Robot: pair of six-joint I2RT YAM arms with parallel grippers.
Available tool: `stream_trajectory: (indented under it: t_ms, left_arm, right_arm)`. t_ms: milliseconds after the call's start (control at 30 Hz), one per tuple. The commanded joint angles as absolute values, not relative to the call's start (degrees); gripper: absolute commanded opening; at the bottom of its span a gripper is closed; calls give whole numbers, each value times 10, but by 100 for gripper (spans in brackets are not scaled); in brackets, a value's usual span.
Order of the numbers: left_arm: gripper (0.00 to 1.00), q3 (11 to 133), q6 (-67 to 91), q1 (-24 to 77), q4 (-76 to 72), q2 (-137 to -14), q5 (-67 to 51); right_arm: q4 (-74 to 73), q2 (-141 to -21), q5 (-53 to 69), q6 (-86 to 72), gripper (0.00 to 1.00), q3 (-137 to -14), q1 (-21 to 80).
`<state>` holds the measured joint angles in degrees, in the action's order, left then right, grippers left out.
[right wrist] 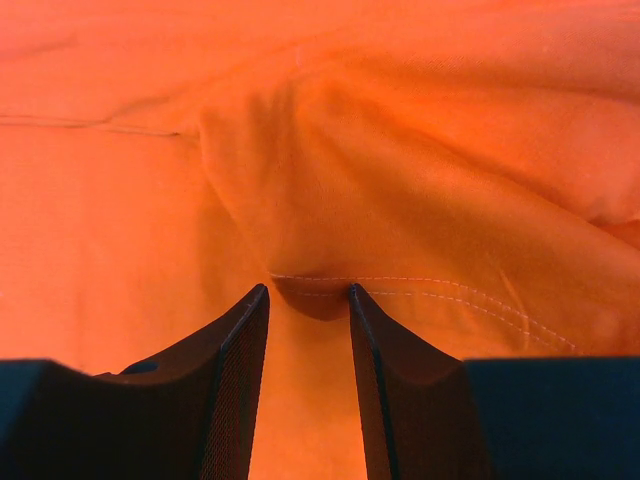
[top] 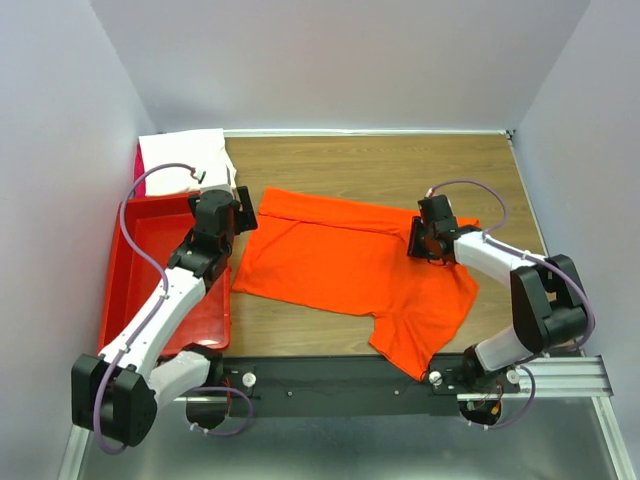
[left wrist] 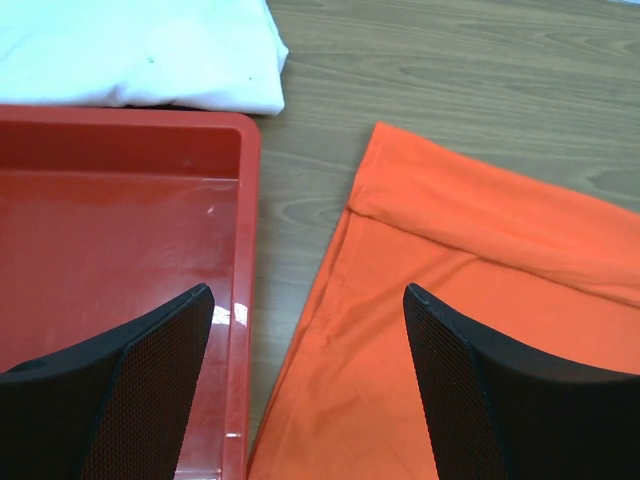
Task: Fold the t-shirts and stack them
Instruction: Fold the tshirt
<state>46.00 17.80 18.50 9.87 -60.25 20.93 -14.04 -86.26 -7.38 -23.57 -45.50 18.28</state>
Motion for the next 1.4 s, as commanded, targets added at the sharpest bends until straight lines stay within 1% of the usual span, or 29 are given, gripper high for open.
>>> stream_trajectory:
  t_ms: [0,100,300,333,367,433,467,533,800,1067,1233,1300,1333,1367]
  left_arm:
    - [84,439,177,185,47,-580,258]
    - [84,432,178,185,39,-578,281]
    - [83,432,173,184,30,-589,272]
    - [83,432,173,185,30,-589,272]
    - [83,431,173,185,29,-586,272]
    - [83,431,172,185,27,-587,272]
    - [83,431,172,185,27,-588,272]
    - [84,431,171,185,26,-590,270]
    - [83,431,171,185,25,-590,267]
    - [83,430,166,185,25,-591,265]
    - [83,432,165,185,25,-596,261]
    - [83,432,164,185,25,-598,260]
    - [83,432,164,185,25,-599,258]
    - [83,432,163,185,24,-599,259]
  right_arm:
    - [-158,-886,-105,-218,45,-478,197]
    - [-158,-894,-112,-218,43,-483,203]
    - [-159,-905,-138,-216,31,-485,204]
    - [-159,-905,-139,-215,27,-486,204]
    - [-160,-903,-139,-215,21,-488,204]
    - [-164,-895,-141,-215,13,-489,204]
    - [-168,-891,-140,-215,6,-490,204]
    - [-178,-885,-131,-219,1,-500,204]
    - [-214,-883,-52,-272,1,-529,204]
    - [-219,-925,-31,-298,1,-570,204]
    - [-220,-937,-4,-308,2,-570,204]
    - [-219,-938,22,-309,5,-568,204]
    - [-220,-937,26,-309,9,-566,204]
    - [-220,-934,28,-308,16,-566,204]
